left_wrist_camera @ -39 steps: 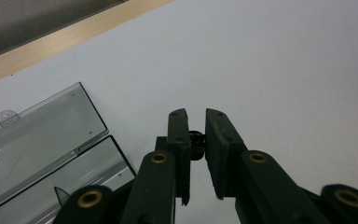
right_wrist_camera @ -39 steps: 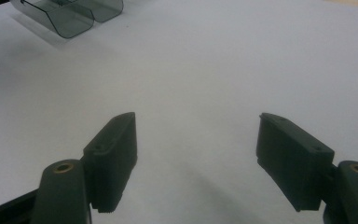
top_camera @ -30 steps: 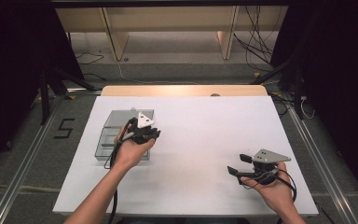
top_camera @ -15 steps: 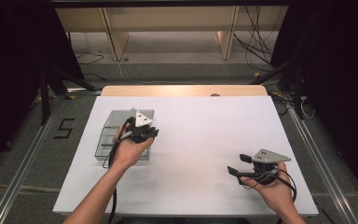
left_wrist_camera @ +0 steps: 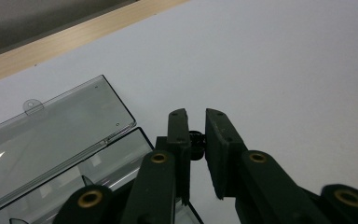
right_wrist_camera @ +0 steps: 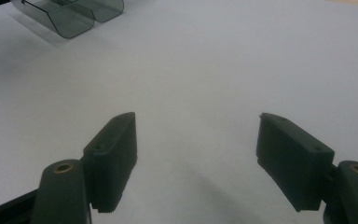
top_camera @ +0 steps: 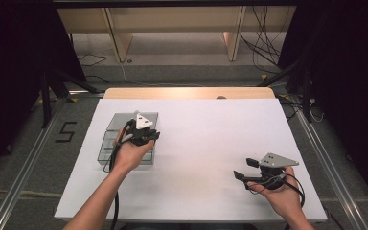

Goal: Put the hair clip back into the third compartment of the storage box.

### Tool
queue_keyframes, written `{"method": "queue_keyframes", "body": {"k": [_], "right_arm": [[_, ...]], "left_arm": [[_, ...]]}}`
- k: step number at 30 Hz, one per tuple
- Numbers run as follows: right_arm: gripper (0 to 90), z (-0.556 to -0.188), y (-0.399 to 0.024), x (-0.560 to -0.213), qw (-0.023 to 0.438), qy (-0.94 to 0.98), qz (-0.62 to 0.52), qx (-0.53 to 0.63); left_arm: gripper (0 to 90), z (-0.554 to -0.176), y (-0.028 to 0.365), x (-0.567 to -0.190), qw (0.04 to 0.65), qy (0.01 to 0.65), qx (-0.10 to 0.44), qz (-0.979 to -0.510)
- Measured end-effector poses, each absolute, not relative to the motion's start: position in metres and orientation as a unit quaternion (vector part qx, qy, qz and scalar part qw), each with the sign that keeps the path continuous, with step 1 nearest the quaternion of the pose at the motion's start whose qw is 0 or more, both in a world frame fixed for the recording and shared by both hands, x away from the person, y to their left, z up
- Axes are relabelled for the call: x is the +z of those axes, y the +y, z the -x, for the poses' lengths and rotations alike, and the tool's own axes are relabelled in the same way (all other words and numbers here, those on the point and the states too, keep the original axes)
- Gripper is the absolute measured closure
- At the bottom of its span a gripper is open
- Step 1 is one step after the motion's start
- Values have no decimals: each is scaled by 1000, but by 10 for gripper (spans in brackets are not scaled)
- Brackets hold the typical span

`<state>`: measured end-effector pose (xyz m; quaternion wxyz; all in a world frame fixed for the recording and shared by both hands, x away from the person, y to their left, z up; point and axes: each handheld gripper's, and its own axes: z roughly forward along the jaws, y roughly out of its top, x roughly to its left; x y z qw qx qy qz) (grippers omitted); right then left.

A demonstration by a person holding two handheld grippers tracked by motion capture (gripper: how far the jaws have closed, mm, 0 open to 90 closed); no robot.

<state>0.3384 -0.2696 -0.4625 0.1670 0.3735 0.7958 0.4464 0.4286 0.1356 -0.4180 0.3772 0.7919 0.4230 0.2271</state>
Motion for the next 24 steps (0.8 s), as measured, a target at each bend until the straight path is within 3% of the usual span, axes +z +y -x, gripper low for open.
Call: {"method": "queue_keyframes", "body": {"k": [24], "right_arm": [[295, -338, -270, -463, 168, 796, -373, 446]], "left_arm": [[798, -433, 146, -422, 366, 436, 235, -788]]}}
